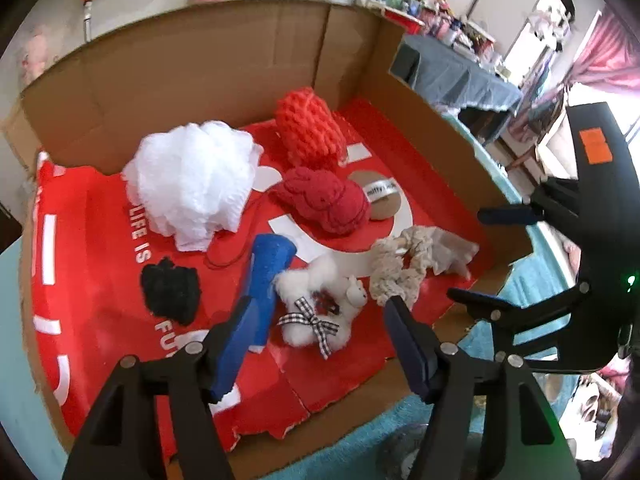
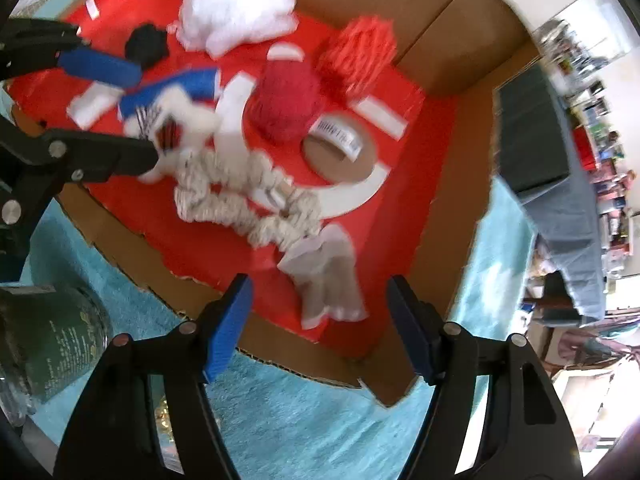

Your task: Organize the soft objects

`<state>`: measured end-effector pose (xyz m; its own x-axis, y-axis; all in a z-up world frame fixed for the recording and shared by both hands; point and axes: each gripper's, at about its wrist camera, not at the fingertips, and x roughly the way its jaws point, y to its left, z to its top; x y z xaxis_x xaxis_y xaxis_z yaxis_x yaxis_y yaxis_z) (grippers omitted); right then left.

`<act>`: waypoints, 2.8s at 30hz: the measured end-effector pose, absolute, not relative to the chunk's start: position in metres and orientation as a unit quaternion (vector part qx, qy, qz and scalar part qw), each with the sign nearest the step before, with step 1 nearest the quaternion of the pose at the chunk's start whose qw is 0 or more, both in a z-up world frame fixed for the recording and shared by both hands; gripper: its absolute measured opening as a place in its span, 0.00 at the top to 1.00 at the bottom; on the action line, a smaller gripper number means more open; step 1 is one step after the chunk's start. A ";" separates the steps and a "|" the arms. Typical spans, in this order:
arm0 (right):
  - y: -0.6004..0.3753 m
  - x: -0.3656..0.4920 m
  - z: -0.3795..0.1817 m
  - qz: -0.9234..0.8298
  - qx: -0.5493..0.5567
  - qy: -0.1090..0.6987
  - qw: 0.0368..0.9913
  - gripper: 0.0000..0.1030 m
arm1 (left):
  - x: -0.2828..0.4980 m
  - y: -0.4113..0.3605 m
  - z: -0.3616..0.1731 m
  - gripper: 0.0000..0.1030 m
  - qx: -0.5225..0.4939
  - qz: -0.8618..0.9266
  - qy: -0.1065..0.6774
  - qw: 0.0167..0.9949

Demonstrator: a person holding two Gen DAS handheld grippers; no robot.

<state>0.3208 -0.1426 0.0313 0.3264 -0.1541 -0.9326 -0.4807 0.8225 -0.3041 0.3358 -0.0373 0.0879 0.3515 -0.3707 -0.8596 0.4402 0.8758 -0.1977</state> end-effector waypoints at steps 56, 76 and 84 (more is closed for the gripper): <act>-0.146 0.327 0.022 0.082 -0.020 0.567 0.819 0.27 | 0.299 0.011 0.074 0.00 -0.017 -0.073 0.511 0.856; -0.143 0.325 0.024 0.075 -0.031 0.560 0.825 0.27 | 0.297 0.015 0.074 0.00 -0.023 -0.065 0.511 0.857; -0.144 0.325 0.025 0.075 -0.033 0.560 0.825 0.27 | 0.296 0.014 0.075 0.00 -0.019 -0.066 0.510 0.857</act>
<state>0.3254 -0.1436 0.0246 0.3623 0.0868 -0.9280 -0.1602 0.9866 0.0297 0.2964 0.0138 0.0745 0.4701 -0.1334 -0.8725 0.0942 0.9905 -0.1007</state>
